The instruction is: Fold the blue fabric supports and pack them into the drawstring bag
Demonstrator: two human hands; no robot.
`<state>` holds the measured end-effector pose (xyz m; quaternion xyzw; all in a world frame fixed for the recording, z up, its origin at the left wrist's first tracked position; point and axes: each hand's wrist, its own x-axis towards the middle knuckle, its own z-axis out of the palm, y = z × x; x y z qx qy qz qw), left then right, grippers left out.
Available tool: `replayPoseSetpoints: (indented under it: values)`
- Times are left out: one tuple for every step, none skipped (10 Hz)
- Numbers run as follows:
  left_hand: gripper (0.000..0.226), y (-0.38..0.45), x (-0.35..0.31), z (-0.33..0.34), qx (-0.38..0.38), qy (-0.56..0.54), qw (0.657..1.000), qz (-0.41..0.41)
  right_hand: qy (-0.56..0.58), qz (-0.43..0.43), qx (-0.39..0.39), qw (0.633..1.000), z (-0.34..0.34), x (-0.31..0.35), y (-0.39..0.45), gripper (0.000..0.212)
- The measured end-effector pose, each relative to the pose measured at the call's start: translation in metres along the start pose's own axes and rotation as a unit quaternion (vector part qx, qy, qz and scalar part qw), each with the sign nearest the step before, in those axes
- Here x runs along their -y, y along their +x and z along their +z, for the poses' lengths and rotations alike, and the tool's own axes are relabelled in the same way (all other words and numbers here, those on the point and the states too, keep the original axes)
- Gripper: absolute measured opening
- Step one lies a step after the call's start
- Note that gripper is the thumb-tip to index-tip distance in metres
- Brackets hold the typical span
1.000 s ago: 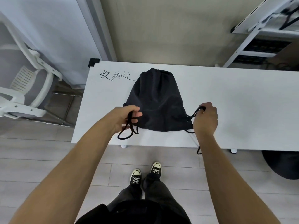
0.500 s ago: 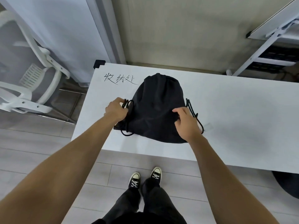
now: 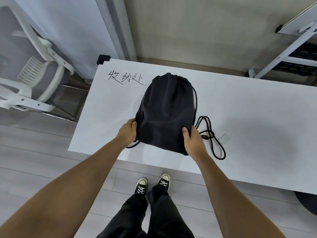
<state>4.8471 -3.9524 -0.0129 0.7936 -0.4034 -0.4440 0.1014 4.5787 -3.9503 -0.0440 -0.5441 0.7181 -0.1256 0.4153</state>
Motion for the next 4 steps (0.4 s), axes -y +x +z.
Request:
replayPoseSetpoints:
  values:
    - [0.045,-0.006,0.001,-0.002,-0.007,0.008,1.0,0.015,-0.101,-0.028,-0.051,0.993,0.001,0.003,0.004,0.049]
    - [0.045,-0.009,0.004,-0.004,-0.005,0.014,1.0,0.019,-0.181,-0.022,-0.088,0.979,-0.005,0.001,0.001,0.05]
    - [0.05,-0.021,0.009,-0.009,-0.01,0.062,0.998,0.028,-0.256,-0.031,-0.151,0.954,-0.018,0.007,-0.015,0.053]
    - [0.051,-0.031,0.006,-0.018,-0.053,0.13,0.989,0.056,-0.254,-0.058,-0.174,0.95,-0.023,0.024,-0.027,0.052]
